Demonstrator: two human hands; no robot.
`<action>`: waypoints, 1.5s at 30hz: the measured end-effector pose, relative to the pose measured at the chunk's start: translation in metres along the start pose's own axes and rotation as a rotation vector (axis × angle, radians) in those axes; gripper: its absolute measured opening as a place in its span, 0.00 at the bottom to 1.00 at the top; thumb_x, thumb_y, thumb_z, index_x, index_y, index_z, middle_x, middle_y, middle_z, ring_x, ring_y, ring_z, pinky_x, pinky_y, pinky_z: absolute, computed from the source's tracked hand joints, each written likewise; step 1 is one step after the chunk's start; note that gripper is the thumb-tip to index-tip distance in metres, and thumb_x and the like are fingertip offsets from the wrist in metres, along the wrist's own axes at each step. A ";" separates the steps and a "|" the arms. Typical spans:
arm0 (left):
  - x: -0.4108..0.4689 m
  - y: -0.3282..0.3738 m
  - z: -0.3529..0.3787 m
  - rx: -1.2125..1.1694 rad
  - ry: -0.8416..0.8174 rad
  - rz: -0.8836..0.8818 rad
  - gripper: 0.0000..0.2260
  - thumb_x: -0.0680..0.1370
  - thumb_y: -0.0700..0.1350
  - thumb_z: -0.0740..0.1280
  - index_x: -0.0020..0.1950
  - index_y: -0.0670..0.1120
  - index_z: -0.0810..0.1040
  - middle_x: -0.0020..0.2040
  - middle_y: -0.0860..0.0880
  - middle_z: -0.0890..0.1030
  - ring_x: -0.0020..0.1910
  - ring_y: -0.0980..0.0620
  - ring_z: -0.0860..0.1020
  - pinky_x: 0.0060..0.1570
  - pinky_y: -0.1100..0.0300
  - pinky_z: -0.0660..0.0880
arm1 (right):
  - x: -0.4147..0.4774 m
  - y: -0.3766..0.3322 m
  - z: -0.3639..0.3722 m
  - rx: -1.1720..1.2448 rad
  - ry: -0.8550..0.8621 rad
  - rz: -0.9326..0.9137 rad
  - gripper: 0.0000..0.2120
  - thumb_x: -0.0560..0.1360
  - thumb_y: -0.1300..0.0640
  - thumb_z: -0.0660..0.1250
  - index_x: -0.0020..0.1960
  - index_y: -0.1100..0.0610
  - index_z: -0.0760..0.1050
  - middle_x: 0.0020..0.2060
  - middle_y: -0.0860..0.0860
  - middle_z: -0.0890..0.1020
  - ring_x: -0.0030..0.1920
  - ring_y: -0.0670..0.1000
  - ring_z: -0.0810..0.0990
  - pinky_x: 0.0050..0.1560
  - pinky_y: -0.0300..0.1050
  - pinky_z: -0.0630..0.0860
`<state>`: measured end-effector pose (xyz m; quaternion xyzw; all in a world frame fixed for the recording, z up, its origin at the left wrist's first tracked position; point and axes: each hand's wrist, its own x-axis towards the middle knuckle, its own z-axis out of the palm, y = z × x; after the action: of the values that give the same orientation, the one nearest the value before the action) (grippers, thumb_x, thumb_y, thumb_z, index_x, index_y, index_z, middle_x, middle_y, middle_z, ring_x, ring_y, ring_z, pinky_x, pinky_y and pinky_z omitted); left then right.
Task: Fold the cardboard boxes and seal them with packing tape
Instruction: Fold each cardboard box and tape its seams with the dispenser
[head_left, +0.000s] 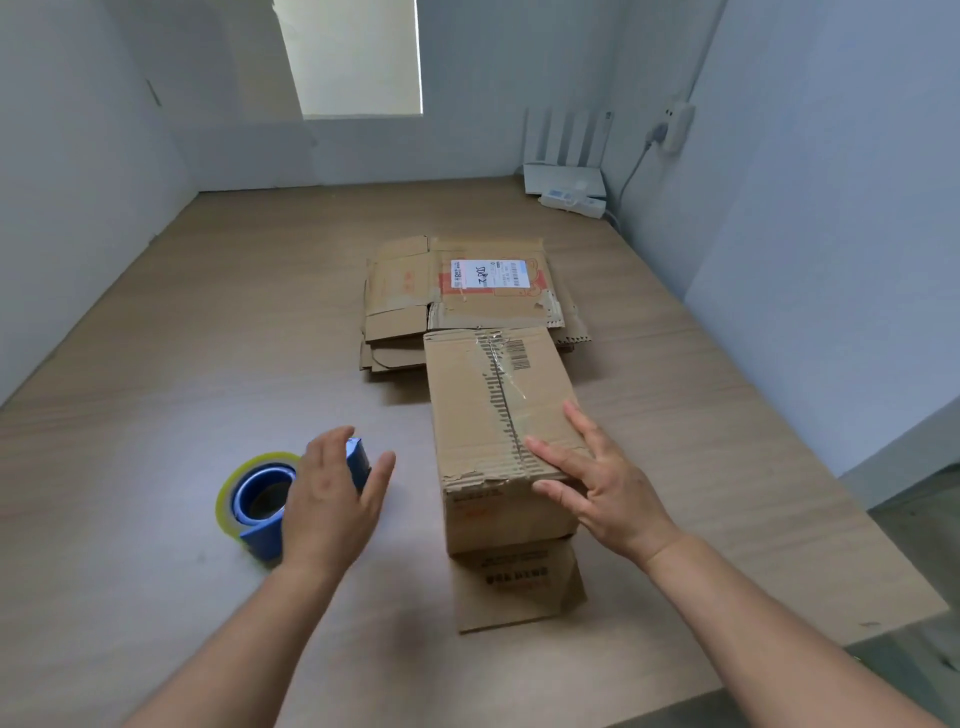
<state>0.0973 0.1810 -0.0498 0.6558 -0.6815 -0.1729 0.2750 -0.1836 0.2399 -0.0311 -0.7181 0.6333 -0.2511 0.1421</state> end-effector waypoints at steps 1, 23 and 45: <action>0.007 -0.011 -0.002 0.110 -0.036 -0.112 0.26 0.77 0.55 0.66 0.67 0.38 0.69 0.63 0.39 0.73 0.62 0.40 0.71 0.60 0.47 0.70 | 0.001 0.000 -0.001 0.015 -0.004 0.008 0.26 0.73 0.48 0.69 0.68 0.41 0.63 0.74 0.47 0.53 0.74 0.53 0.60 0.72 0.52 0.63; 0.009 0.026 -0.078 -0.414 -0.482 -0.118 0.25 0.54 0.67 0.72 0.42 0.52 0.82 0.38 0.52 0.84 0.34 0.55 0.81 0.34 0.63 0.74 | 0.012 -0.012 -0.020 -0.119 -0.086 0.052 0.21 0.73 0.38 0.65 0.66 0.38 0.71 0.76 0.48 0.57 0.76 0.48 0.47 0.75 0.50 0.40; -0.017 0.088 -0.095 -0.234 -0.609 0.345 0.27 0.57 0.66 0.74 0.53 0.56 0.78 0.46 0.61 0.82 0.45 0.56 0.81 0.40 0.60 0.79 | 0.011 -0.082 -0.075 0.822 -0.184 0.037 0.14 0.78 0.59 0.64 0.62 0.58 0.76 0.57 0.52 0.80 0.56 0.44 0.78 0.54 0.33 0.75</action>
<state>0.0837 0.2164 0.0753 0.4141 -0.8081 -0.3880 0.1579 -0.1544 0.2506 0.0758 -0.6097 0.4777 -0.4151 0.4773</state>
